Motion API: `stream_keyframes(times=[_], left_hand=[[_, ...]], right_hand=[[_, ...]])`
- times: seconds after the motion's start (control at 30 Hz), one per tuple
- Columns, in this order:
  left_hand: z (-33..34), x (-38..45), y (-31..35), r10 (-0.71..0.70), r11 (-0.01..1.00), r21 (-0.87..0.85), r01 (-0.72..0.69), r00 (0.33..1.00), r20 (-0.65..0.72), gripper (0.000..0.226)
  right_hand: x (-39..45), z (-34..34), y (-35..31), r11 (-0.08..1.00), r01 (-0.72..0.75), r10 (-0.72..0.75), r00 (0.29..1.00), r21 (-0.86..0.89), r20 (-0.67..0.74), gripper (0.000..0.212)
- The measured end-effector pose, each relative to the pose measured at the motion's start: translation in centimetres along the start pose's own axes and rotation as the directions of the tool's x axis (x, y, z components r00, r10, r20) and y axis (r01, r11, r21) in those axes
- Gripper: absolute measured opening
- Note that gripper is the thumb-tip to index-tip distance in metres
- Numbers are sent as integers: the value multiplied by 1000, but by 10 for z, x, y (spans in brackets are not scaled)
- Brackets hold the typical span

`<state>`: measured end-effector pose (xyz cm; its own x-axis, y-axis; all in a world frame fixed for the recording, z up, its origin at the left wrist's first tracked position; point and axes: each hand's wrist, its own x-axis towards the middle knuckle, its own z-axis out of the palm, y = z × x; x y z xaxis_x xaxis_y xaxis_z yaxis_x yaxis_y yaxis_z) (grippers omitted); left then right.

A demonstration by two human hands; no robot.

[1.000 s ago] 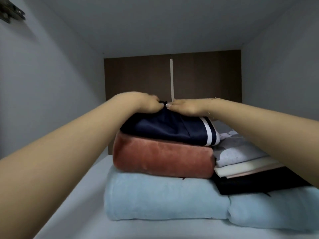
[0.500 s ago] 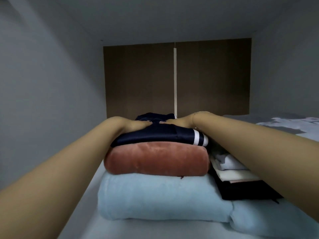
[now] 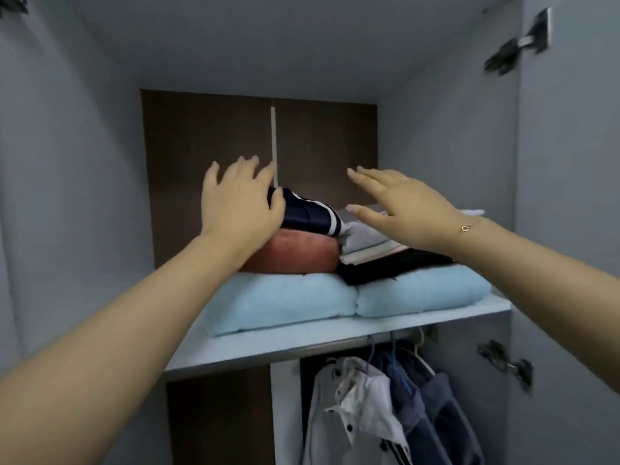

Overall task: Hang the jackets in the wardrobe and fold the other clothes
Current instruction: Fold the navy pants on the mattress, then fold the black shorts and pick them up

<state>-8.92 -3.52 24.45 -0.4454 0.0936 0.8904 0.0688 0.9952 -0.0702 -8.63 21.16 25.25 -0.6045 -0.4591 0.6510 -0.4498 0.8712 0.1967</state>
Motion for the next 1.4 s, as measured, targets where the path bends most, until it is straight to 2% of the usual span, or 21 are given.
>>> stream_keyframes(times=[0.17,0.3,0.43,0.57,0.73,0.87,0.97,1.2,1.4], left_hand=[[-38,-79,72,131,991,-29,-130,991,41,67],[-67,-137,134,255,951,-172,-256,967,-30,66],[-98,-187,217,341,889,-303,-342,938,-59,69],[-141,-241,314,422,783,-457,-422,900,-109,69],[-208,-322,454,521,593,-650,-475,842,-140,69],[-282,-396,581,619,400,-773,-492,767,-169,68],[-339,-457,667,705,247,-834,-493,682,-195,68],[-436,-583,820,865,-75,-885,-460,412,-288,68],[-475,-699,952,879,-358,-835,-417,150,-452,62]], right_hand=[[-114,-22,-16,945,-234,229,972,-226,-50,68],[-216,-58,-27,874,-344,300,938,-342,-176,70],[-320,-102,-25,787,-431,384,902,-441,-197,73],[-432,-148,-17,671,-546,515,830,-501,-214,73],[-602,-215,-2,484,-678,692,683,-553,-233,72],[-748,-277,-4,278,-733,810,527,-621,-258,71],[-850,-322,-18,125,-750,875,391,-649,-284,71],[-1040,-394,-52,-211,-722,943,28,-659,-333,68],[-1189,-396,-50,-501,-651,863,-322,-570,-389,65]])
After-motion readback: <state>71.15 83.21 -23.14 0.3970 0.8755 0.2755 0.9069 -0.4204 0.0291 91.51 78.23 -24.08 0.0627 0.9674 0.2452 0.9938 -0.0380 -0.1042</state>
